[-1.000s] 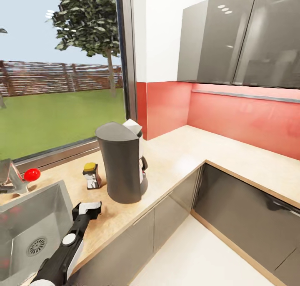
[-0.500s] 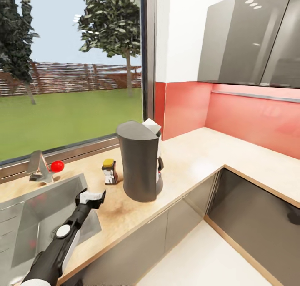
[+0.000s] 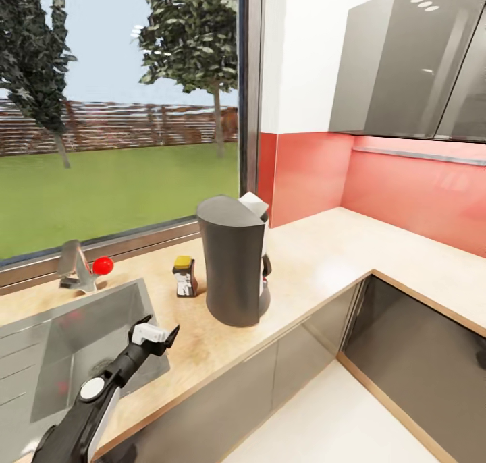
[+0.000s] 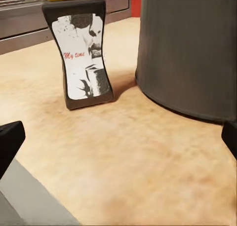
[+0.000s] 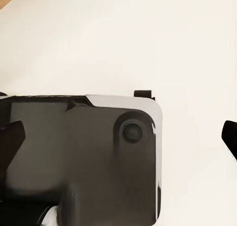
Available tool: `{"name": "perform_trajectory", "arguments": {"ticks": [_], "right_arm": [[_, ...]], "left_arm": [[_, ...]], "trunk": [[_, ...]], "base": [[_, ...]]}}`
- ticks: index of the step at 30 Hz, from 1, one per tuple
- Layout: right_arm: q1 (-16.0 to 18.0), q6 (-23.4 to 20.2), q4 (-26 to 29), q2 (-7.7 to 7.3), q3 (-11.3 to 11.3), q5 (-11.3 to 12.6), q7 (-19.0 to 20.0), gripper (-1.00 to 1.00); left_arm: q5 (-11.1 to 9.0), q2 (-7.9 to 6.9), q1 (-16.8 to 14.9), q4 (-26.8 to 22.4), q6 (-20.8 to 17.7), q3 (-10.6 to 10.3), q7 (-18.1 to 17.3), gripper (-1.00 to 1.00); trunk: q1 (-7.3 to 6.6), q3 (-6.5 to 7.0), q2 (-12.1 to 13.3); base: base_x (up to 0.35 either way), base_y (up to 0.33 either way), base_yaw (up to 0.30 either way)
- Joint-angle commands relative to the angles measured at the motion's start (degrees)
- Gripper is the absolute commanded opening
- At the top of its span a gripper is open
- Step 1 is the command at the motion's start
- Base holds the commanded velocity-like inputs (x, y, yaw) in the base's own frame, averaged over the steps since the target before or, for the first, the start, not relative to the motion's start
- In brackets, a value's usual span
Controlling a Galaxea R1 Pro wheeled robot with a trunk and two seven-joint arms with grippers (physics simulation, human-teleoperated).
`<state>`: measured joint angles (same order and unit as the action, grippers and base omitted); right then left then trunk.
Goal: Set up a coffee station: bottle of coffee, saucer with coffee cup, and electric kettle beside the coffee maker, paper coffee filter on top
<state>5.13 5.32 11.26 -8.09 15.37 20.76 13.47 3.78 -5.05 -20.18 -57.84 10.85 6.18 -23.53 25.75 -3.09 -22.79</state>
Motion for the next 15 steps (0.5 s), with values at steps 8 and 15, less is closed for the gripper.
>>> {"name": "perform_trajectory", "arguments": {"ticks": [8, 15], "right_arm": [[0.1, 0.3, 0.0, -0.09, 0.4, 0.6, 0.2, 1.00], [0.1, 0.3, 0.0, -0.09, 0.4, 0.6, 0.2, 1.00]], "left_arm": [[0.6, 0.16, 0.2, -0.2, 0.3, -0.2, -0.5, 1.00], [0.6, 0.35, 0.2, -0.3, 0.3, -0.3, -0.5, 1.00]], "trunk": [[0.04, -0.13, -0.1], [0.04, -0.13, -0.1]], "base": [[-0.001, -0.237, 0.001], [-0.068, -0.268, 0.000]]}}
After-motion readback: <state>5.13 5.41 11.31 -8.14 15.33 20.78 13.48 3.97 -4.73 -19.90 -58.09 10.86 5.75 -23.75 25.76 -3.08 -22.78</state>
